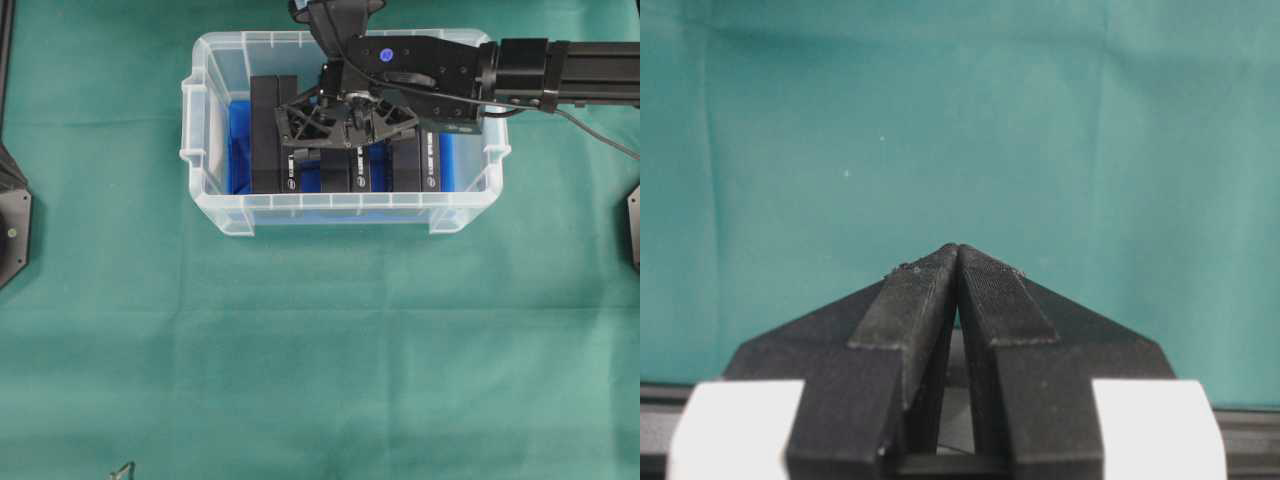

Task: Take the box out of the case with the right arm.
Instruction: 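Lower the right gripper around the middle box and close on it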

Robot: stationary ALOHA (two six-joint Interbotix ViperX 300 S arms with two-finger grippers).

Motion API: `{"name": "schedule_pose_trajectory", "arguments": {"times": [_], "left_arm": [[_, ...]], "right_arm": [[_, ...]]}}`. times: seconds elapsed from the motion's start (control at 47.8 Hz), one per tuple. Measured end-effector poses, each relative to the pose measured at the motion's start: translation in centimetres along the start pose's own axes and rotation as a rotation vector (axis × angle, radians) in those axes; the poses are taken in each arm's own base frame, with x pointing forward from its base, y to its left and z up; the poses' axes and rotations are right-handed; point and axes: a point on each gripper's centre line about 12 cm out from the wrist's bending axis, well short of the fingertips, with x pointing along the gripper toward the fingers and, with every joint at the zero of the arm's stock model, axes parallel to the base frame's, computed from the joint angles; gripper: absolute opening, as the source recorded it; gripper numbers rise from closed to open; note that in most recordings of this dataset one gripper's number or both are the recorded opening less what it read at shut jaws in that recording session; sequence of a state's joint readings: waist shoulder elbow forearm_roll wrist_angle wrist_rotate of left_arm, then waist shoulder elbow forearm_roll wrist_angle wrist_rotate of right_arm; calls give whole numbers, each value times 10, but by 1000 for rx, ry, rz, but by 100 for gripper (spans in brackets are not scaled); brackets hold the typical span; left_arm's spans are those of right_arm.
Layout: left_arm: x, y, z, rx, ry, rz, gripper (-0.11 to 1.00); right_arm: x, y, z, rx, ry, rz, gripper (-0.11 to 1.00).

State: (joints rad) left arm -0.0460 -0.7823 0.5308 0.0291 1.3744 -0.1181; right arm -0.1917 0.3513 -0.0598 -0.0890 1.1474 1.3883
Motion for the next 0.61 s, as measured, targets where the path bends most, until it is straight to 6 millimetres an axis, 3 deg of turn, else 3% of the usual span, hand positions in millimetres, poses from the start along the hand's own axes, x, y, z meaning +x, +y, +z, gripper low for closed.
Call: {"name": "schedule_pose_trajectory", "arguments": {"times": [0.502,0.607], "left_arm": [[0,0,0,0,0,-1,2],[0,0,0,-1,-2,0,2]], "right_arm": [[0,3,0,64,14,25,90],[1,3,-1,72,20,23,78]]}}
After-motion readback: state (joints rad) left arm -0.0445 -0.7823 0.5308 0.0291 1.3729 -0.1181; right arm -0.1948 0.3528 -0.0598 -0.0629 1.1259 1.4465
